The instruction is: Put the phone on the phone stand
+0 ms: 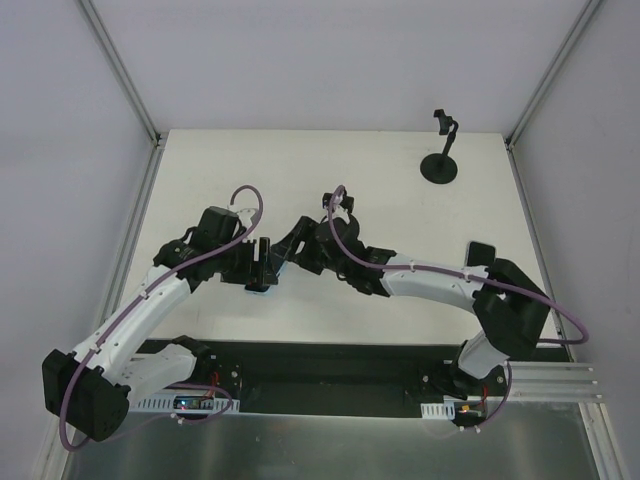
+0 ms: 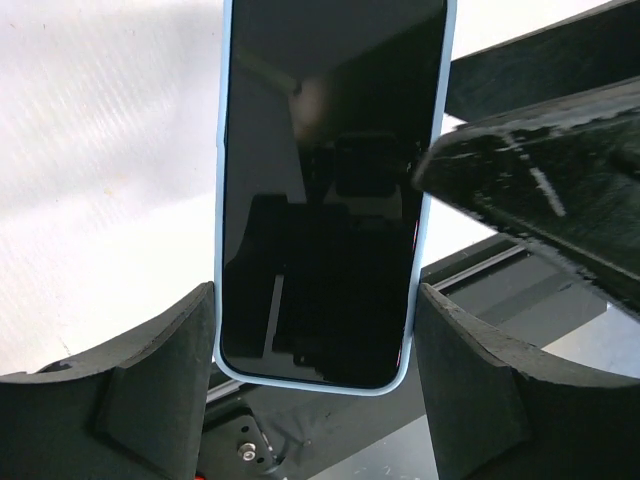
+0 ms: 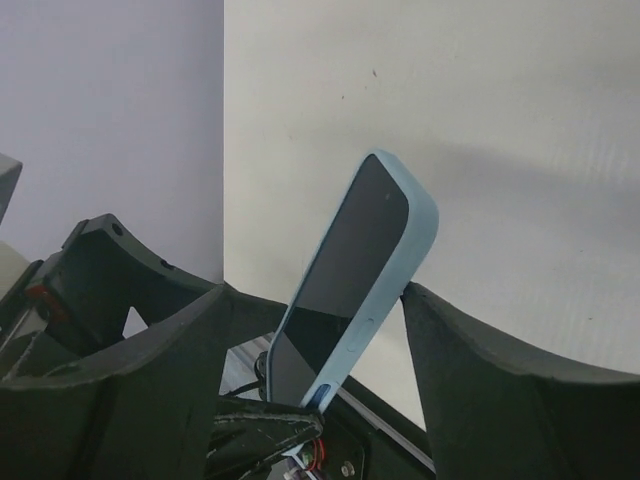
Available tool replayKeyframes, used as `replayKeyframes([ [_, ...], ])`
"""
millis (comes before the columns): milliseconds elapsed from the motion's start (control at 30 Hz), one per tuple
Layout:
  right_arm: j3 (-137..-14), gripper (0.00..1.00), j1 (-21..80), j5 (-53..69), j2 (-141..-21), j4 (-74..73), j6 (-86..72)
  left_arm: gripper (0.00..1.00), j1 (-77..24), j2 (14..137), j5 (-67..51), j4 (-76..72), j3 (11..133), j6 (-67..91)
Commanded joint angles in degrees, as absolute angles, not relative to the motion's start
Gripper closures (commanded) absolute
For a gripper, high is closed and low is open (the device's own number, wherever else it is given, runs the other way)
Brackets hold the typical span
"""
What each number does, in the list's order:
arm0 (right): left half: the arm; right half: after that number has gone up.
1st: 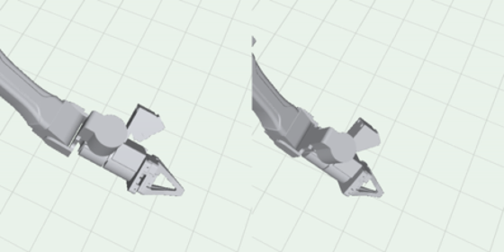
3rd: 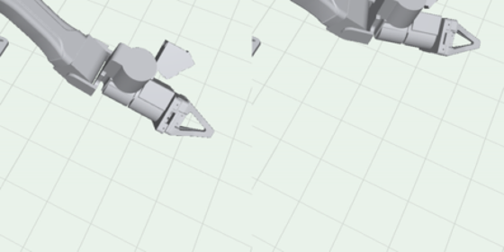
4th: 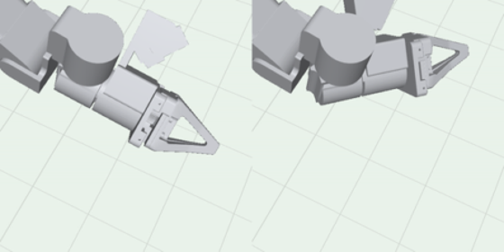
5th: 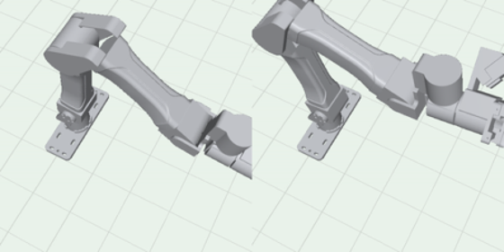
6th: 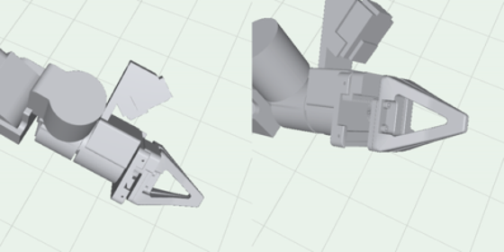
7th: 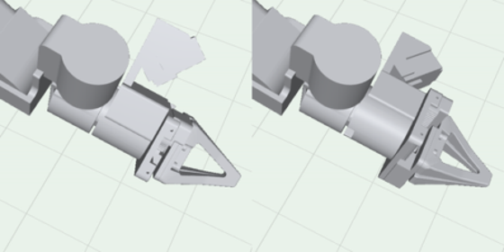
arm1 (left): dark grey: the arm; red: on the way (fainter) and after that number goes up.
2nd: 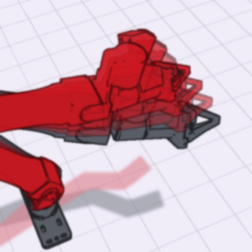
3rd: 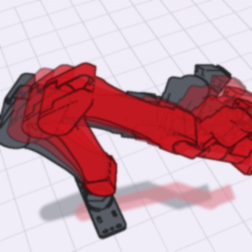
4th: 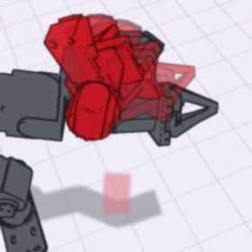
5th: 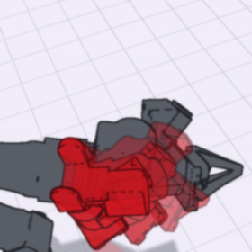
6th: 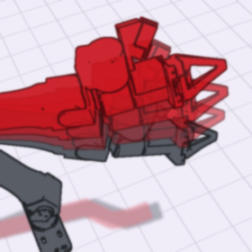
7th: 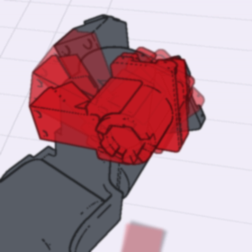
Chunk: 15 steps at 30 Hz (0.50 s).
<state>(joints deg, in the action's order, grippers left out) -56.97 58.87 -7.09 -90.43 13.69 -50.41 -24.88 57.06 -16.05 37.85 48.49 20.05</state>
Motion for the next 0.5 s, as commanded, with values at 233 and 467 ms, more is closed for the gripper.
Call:
replayKeyframes([
  [233, -59.24, 0.63, 60.73, -3.78, -97.12, 23.64, -56.79, 1.0, -26.45, 55.46, -17.84, 34.89, 47.11, 21.18],
  [467, -55.91, 0.99, 61.08, -3.78, -91.42, 23.65, -44.6, 0.9, -26.46, 52.74, -25.29, 34.72, 47.02, 22.32],
])
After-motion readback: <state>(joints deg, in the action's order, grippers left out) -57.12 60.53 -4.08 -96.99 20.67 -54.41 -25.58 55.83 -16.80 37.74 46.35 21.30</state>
